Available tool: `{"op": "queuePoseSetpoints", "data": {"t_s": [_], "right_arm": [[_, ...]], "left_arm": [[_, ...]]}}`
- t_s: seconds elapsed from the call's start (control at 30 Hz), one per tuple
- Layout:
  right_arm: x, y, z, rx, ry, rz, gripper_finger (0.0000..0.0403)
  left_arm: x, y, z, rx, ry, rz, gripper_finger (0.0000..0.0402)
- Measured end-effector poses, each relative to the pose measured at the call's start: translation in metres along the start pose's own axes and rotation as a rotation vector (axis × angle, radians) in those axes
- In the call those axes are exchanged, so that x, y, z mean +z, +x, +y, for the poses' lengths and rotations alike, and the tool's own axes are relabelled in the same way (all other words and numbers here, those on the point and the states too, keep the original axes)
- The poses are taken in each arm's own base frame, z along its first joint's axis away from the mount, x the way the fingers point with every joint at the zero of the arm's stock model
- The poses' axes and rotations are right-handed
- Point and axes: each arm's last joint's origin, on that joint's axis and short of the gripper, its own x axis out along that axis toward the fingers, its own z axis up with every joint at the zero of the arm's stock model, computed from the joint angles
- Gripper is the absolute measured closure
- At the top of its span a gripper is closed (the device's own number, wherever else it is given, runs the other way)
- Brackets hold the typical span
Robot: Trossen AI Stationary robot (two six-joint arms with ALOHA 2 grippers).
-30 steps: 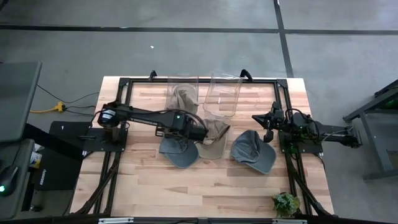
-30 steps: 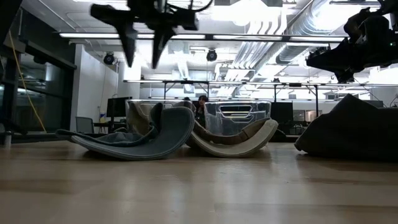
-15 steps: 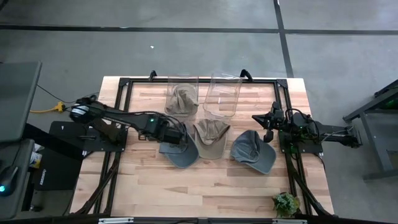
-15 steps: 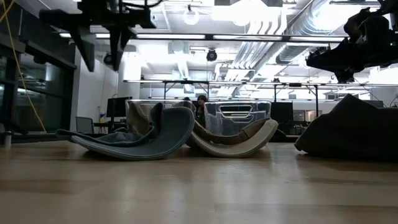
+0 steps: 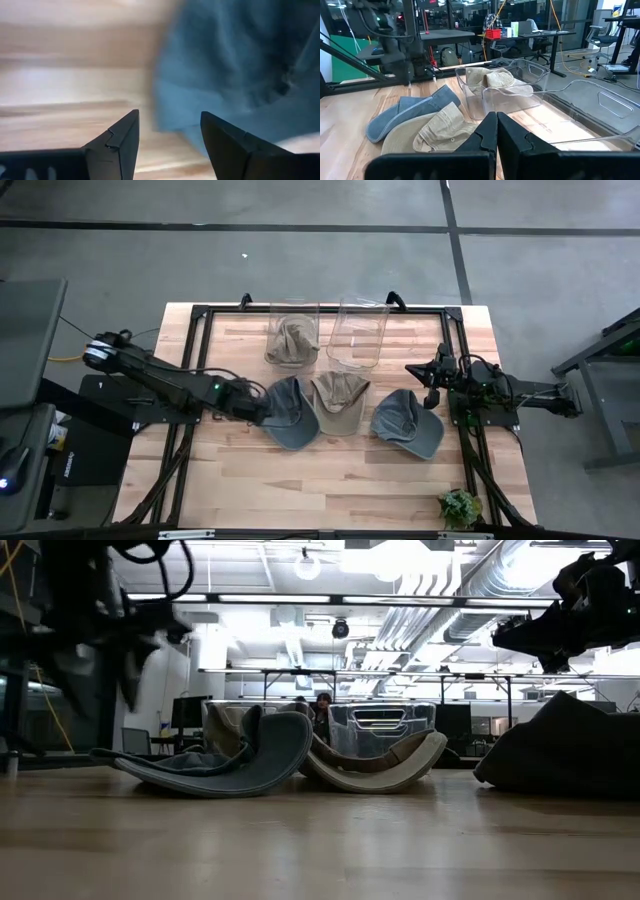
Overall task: Pick & Place hat
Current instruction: Put the left blue cap into the right transparent bin
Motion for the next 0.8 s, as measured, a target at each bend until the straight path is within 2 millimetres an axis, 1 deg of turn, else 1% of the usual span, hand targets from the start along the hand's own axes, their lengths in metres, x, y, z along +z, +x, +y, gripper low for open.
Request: {"op": "queuePoseSetpoints", "data": {"t_s": [0.07, 0.1, 0.17, 0.27, 0.43, 0.57, 0.67, 0.8], "right_arm": [[0.000, 0.000, 0.000, 0.000, -0.002, 0.005, 0.0402], [0.000, 0.000, 0.000, 0.000, -0.001, 0.004, 0.0402], [0.000, 0.000, 0.000, 0.001, -0.001, 0.005, 0.0402], [0.000, 0.000, 0.000, 0.001, -0.002, 0.006, 0.0402], [-0.001, 0.001, 0.000, 0.001, -0.003, 0.011, 0.0402], [-0.001, 0.001, 0.000, 0.001, -0.003, 0.011, 0.0402], [-0.001, 0.001, 0.000, 0.001, -0.004, 0.013, 0.0402], [-0.001, 0.001, 0.000, 0.000, -0.003, 0.012, 0.0402]], "left_arm": [[0.002, 0.010, 0.012, 0.016, 0.004, 0.005, 0.0215], [0.002, 0.014, 0.015, 0.014, 0.004, 0.013, 0.0215], [0.000, 0.020, 0.014, -0.043, -0.008, 0.038, 0.0215], [0.001, 0.026, 0.023, -0.028, -0.008, 0.036, 0.0205], [0.000, 0.032, 0.023, -0.072, -0.008, 0.054, 0.0167], [0.000, 0.032, 0.023, -0.082, -0.004, 0.046, 0.0138], [0.000, 0.032, 0.020, -0.121, 0.007, 0.038, 0.0128], [0.004, 0.032, 0.014, -0.164, -0.023, 0.026, 0.0126]]}}
